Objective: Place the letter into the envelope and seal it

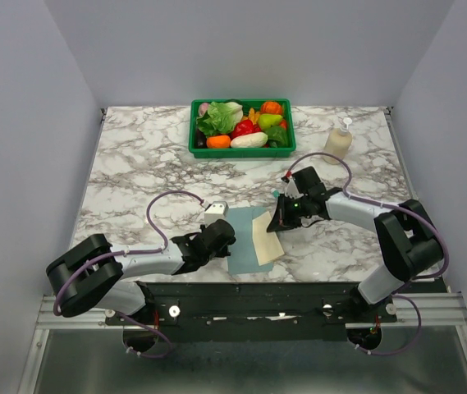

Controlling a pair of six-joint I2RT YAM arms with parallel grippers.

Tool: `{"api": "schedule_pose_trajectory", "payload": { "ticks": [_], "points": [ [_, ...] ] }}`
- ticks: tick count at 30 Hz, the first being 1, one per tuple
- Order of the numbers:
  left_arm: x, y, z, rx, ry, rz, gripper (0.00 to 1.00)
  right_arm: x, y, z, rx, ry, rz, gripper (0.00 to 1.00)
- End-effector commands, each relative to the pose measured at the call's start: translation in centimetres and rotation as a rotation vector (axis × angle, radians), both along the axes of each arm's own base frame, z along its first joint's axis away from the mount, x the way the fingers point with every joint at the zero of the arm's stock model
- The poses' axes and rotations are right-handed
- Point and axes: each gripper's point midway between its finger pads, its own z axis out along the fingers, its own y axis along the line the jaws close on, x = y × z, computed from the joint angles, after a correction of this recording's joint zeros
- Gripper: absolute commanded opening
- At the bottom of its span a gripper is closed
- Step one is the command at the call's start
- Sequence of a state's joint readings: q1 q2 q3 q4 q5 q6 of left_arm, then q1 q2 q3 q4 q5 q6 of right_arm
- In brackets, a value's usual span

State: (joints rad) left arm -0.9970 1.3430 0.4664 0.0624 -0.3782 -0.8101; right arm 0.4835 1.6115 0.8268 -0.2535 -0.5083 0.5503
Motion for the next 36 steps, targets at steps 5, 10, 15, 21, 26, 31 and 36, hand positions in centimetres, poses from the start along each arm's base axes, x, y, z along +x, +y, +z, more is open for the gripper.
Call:
{"api": "schedule_pose_trajectory", "payload": {
  "ticks": [5,10,15,21,26,31,36],
  "points": [
    [-3.0,3.1,-4.1,0.127,0.133,-0.021,0.0,0.8,0.6,0.8,0.056,-0.035,-0.086,0.01],
    [-3.2,3.1,-4.3,0.125,0.139,-0.022,0.0,0.8,1.4,1.4,0.114,-0.011,-0.104,0.01],
    [-3.2,3.2,-4.2,0.124,0.136,-0.02,0.0,0.8,2.3,2.1,0.165,0.01,-0.091,0.01],
    [-3.2,3.2,-4.1,0.122,0.134,-0.021,0.0,0.6,2.4,2.1,0.177,0.023,-0.091,0.01],
    [-3.3,3.0,-4.1,0.126,0.137,-0.027,0.0,0.4,2.9,2.1,0.208,0.053,-0.087,0.01],
    [-2.5,2.9,-1.8,0.125,0.087,-0.027,0.0,0.2,2.8,1.8,0.194,0.056,-0.068,0.01],
    [-1.1,2.0,2.0,0.087,-0.001,-0.042,0.0,-0.3,2.4,1.1,0.171,0.069,-0.06,0.01]
  ]
}}
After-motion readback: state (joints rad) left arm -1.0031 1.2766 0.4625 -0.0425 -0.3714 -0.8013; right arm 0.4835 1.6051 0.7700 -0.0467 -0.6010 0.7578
